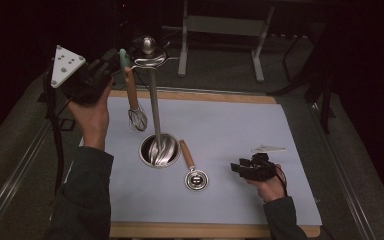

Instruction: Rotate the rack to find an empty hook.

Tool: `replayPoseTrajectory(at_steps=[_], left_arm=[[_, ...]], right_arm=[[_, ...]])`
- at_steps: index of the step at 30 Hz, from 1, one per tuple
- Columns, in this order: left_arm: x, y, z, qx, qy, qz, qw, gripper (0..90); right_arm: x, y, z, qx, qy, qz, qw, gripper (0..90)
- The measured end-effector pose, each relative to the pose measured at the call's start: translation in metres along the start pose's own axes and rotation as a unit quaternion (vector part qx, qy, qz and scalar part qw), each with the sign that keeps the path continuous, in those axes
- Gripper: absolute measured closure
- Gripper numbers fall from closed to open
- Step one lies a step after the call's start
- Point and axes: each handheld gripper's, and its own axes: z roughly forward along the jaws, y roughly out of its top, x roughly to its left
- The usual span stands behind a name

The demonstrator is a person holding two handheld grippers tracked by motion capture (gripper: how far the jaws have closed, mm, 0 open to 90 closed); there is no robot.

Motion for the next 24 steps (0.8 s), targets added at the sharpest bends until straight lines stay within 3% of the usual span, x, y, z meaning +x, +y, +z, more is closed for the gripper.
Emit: replayPoseTrajectory(at_steps=[7, 12, 20, 24], left_arm=[[0.006, -0.004, -0.009, 0.001, 0.000, -0.003, 1.0000, 88.8], [0.008, -0.019, -0.020, 0.006, -0.003, -0.009, 0.9999, 88.4], [0.009, -0.048, -0.029, 0.044, -0.005, -0.001, 0.9990, 87.3], [0.012, -0.059, -0.030, 0.074, -0.006, 0.012, 0.9972, 86.4]], right_arm=[[0.000, 0.000, 0.002, 0.004, 0.001, -0.001, 1.0000, 51.2], [0.001, 0.001, 0.002, 0.003, 0.004, 0.000, 1.0000, 51.2], [0.007, 0.004, 0.004, 0.008, 0.007, -0.012, 0.9999, 51.0], [0.009, 0.006, 0.005, 0.009, 0.005, -0.016, 0.9998, 51.0]])
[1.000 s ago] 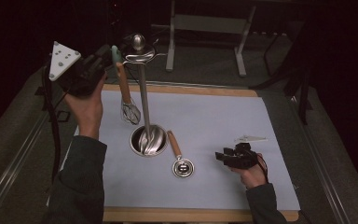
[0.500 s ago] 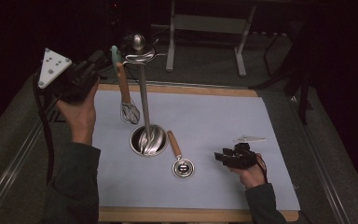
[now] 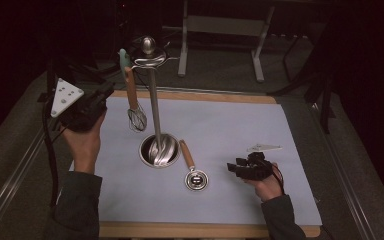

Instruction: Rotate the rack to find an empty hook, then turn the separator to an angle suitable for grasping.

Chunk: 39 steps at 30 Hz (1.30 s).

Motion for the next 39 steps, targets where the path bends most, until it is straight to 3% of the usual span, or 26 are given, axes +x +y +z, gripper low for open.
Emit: replayPoseTrajectory(at_steps=[6, 9, 12, 15, 16, 17, 23, 25, 26, 29, 31, 33, 34, 35, 39], left_arm=[[0.004, -0.021, -0.003, 0.032, -0.005, -0.001, 0.9995, 84.8], [0.010, -0.037, -0.004, 0.065, -0.003, 0.002, 0.9979, 83.8], [0.012, -0.046, -0.006, 0.074, -0.002, 0.000, 0.9973, 83.1], [0.012, -0.066, -0.009, 0.097, -0.001, 0.002, 0.9952, 80.6], [0.012, -0.066, -0.009, 0.097, -0.001, 0.002, 0.9952, 79.3], [0.012, -0.077, -0.010, 0.112, -0.001, -0.001, 0.9937, 78.2], [0.012, -0.100, -0.014, 0.130, -0.002, -0.017, 0.9914, 75.5], [0.008, -0.114, -0.017, 0.141, -0.007, -0.028, 0.9897, 74.7], [0.008, -0.114, -0.017, 0.141, -0.007, -0.028, 0.9897, 74.0], [-0.004, -0.136, -0.021, 0.154, -0.009, -0.033, 0.9874, 72.3], [-0.007, -0.143, -0.021, 0.158, -0.009, -0.036, 0.9867, 71.9], [-0.014, -0.163, -0.023, 0.172, -0.010, -0.046, 0.9839, 71.4], [-0.014, -0.163, -0.023, 0.172, -0.010, -0.046, 0.9839, 71.2], [-0.018, -0.175, -0.024, 0.187, -0.007, -0.046, 0.9812, 70.9], [-0.022, -0.190, -0.026, 0.202, -0.004, -0.047, 0.9783, 70.4]], right_arm=[[0.004, 0.003, 0.001, 0.005, -0.001, -0.012, 0.9999, 51.0], [0.007, 0.010, 0.002, 0.010, -0.007, -0.026, 0.9996, 51.0], [0.010, 0.014, 0.003, 0.011, -0.008, -0.030, 0.9995, 51.0], [0.017, 0.023, 0.009, 0.016, -0.009, -0.047, 0.9987, 51.0], [0.017, 0.023, 0.009, 0.016, -0.009, -0.047, 0.9987, 51.0], [0.022, 0.029, 0.012, 0.019, -0.007, -0.059, 0.9981, 51.1], [0.036, 0.047, 0.023, 0.032, -0.002, -0.091, 0.9953, 51.0], [0.041, 0.052, 0.026, 0.036, -0.001, -0.098, 0.9945, 51.0], [0.041, 0.052, 0.026, 0.036, -0.001, -0.098, 0.9945, 51.0], [0.052, 0.062, 0.036, 0.047, 0.010, -0.111, 0.9926, 52.7], [0.057, 0.066, 0.043, 0.055, 0.011, -0.112, 0.9921, 53.1], [0.062, 0.069, 0.050, 0.060, 0.016, -0.115, 0.9914, 54.6], [0.062, 0.069, 0.050, 0.060, 0.016, -0.115, 0.9914, 54.6], [0.066, 0.070, 0.057, 0.068, 0.025, -0.118, 0.9903, 55.5], [0.071, 0.069, 0.066, 0.084, 0.033, -0.122, 0.9884, 56.5]])
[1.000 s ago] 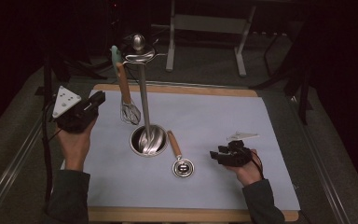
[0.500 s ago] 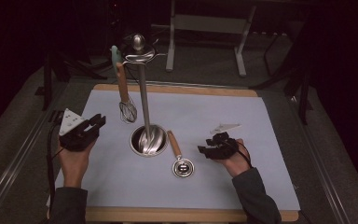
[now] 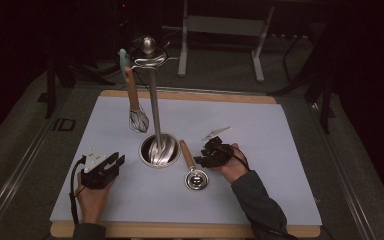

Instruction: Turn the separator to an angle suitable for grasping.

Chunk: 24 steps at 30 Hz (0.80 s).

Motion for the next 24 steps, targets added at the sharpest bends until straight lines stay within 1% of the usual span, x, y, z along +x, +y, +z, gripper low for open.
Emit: replayPoseTrajectory(at_steps=[2, 3, 4, 5, 6, 7, 8, 9, 10, 11, 12, 13, 16, 17, 18, 21, 22, 24], left_arm=[[-0.001, -0.008, 0.001, 0.004, 0.002, -0.002, 1.0000, 70.0], [-0.001, -0.011, 0.002, 0.007, 0.004, -0.004, 1.0000, 69.9], [0.000, -0.016, 0.004, 0.012, 0.010, -0.006, 0.9999, 69.9], [0.000, -0.016, 0.004, 0.012, 0.010, -0.006, 0.9999, 69.9], [0.000, -0.018, 0.006, 0.015, 0.014, -0.008, 0.9998, 69.8], [0.000, -0.018, 0.006, 0.015, 0.014, -0.008, 0.9998, 69.8], [0.000, -0.021, 0.008, 0.016, 0.014, -0.011, 0.9997, 69.7], [0.000, -0.021, 0.008, 0.016, 0.014, -0.011, 0.9997, 69.6], [-0.001, -0.022, 0.009, 0.017, 0.015, -0.012, 0.9997, 69.5], [-0.002, -0.023, 0.010, 0.020, 0.016, -0.011, 0.9996, 69.5], [-0.003, -0.024, 0.011, 0.025, 0.018, -0.006, 0.9995, 68.8], [-0.003, -0.024, 0.011, 0.025, 0.018, -0.006, 0.9995, 68.6], [-0.006, -0.024, 0.013, 0.030, 0.022, 0.006, 0.9993, 68.5], [-0.006, -0.024, 0.013, 0.030, 0.022, 0.006, 0.9993, 68.4], [-0.007, -0.024, 0.014, 0.034, 0.025, 0.013, 0.9990, 68.3], [-0.008, -0.024, 0.014, 0.036, 0.027, 0.017, 0.9988, 67.2], [-0.010, -0.024, 0.015, 0.040, 0.032, 0.026, 0.9983, 67.2], [-0.012, -0.024, 0.016, 0.044, 0.035, 0.037, 0.9977, 66.3]], right_arm=[[0.002, 0.000, 0.007, 0.009, 0.005, 0.000, 0.9999, 57.2], [0.003, 0.001, 0.010, 0.014, 0.007, 0.003, 0.9999, 57.5], [0.003, 0.002, 0.017, 0.019, 0.013, 0.010, 0.9997, 58.0], [0.003, 0.002, 0.017, 0.019, 0.013, 0.010, 0.9997, 58.0], [0.003, 0.003, 0.024, 0.024, 0.021, 0.016, 0.9994, 58.9], [0.003, 0.003, 0.024, 0.024, 0.021, 0.016, 0.9994, 58.9], [0.004, 0.005, 0.030, 0.033, 0.026, 0.025, 0.9988, 59.0], [0.004, 0.005, 0.030, 0.033, 0.026, 0.025, 0.9988, 59.0], [0.004, 0.006, 0.035, 0.041, 0.026, 0.037, 0.9981, 59.0], [0.004, 0.006, 0.035, 0.041, 0.026, 0.037, 0.9981, 59.0], [0.004, 0.007, 0.040, 0.048, 0.026, 0.048, 0.9974, 58.9], [0.004, 0.007, 0.040, 0.048, 0.026, 0.048, 0.9974, 58.9], [0.002, 0.006, 0.048, 0.063, 0.023, 0.062, 0.9958, 58.6], [0.002, 0.006, 0.048, 0.063, 0.023, 0.062, 0.9958, 58.6], [0.003, 0.005, 0.051, 0.068, 0.022, 0.065, 0.9953, 58.4], [0.003, 0.005, 0.052, 0.070, 0.021, 0.066, 0.9952, 57.8], [0.003, 0.005, 0.053, 0.070, 0.021, 0.065, 0.9952, 57.3], [0.005, 0.006, 0.054, 0.075, 0.017, 0.062, 0.9951, 57.2]])
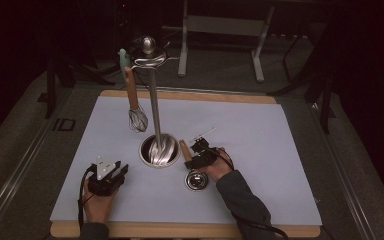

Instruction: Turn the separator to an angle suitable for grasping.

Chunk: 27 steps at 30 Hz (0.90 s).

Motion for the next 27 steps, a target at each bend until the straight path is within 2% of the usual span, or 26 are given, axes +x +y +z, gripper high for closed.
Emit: replayPoseTrajectory(at_steps=[3, 10, 20, 27], left_arm=[[-0.001, 0.000, 0.000, 0.002, 0.001, 0.004, 1.0000, 66.3], [0.000, 0.000, -0.001, 0.000, -0.001, -0.002, 1.0000, 66.5], [0.000, 0.000, 0.000, 0.001, -0.001, -0.002, 1.0000, 66.5], [0.000, 0.000, 0.000, 0.000, -0.001, -0.001, 1.0000, 66.5]], right_arm=[[0.001, 0.002, 0.000, 0.008, -0.005, -0.002, 1.0000, 57.8], [-0.004, 0.001, -0.003, 0.016, -0.011, -0.002, 0.9998, 62.4], [-0.021, -0.016, -0.016, 0.019, -0.008, 0.011, 0.9997, 69.0], [-0.025, -0.028, -0.025, 0.024, -0.011, 0.012, 0.9996, 69.3]])
